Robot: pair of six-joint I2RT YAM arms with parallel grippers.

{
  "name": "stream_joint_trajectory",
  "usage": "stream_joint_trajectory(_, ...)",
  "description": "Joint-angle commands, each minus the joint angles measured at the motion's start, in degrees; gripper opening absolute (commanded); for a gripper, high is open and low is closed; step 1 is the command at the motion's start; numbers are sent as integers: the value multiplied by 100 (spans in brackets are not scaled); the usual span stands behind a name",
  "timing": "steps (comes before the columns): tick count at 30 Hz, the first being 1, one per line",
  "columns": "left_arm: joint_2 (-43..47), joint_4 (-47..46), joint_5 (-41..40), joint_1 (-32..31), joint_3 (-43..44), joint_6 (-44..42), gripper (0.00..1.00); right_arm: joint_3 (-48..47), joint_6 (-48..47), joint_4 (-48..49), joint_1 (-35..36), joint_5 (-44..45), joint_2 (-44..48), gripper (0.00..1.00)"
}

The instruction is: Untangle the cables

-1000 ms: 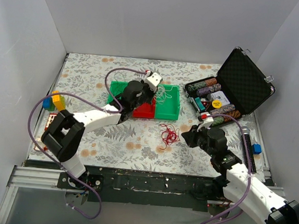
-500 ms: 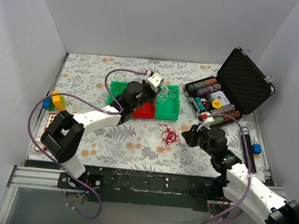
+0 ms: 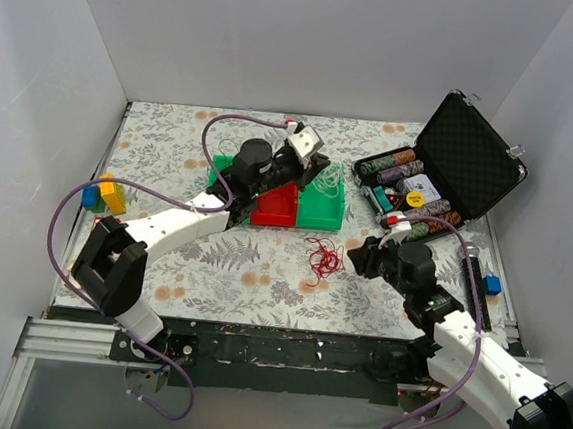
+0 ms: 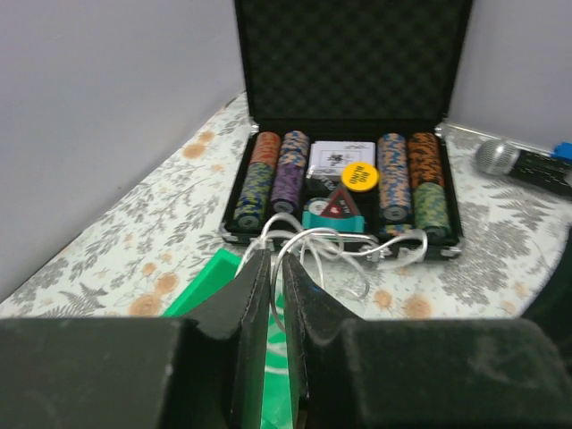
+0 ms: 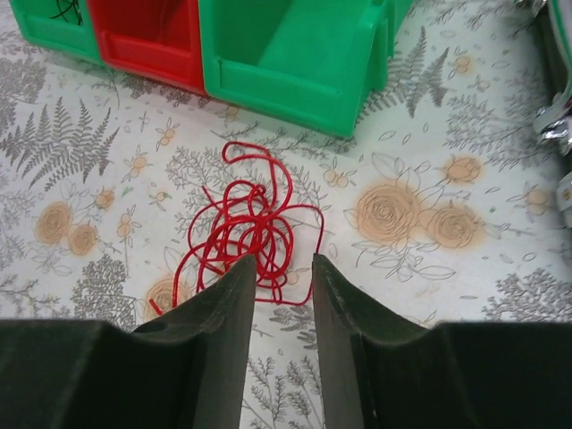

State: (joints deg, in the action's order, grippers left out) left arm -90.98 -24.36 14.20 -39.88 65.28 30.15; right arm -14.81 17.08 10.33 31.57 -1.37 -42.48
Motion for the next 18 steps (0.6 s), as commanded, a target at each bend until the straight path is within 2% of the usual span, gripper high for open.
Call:
stream_joint_trajectory(1, 703, 607, 908, -29, 82, -132, 11, -593, -310, 303, 7, 400, -32, 45)
stream_joint_trajectory(7, 1214, 1161, 1630, -29, 47, -317, 12, -892, -723, 926, 16, 304, -102, 61)
stream_joint_trajectory(14, 1258, 1187, 1454, -29, -120, -571, 8, -1270, -777, 770, 7, 382, -603, 62)
stream_joint_trajectory(18, 881, 2073, 1823, -29, -164, -1282, 23, -1200, -662, 699, 7, 471, -665, 62)
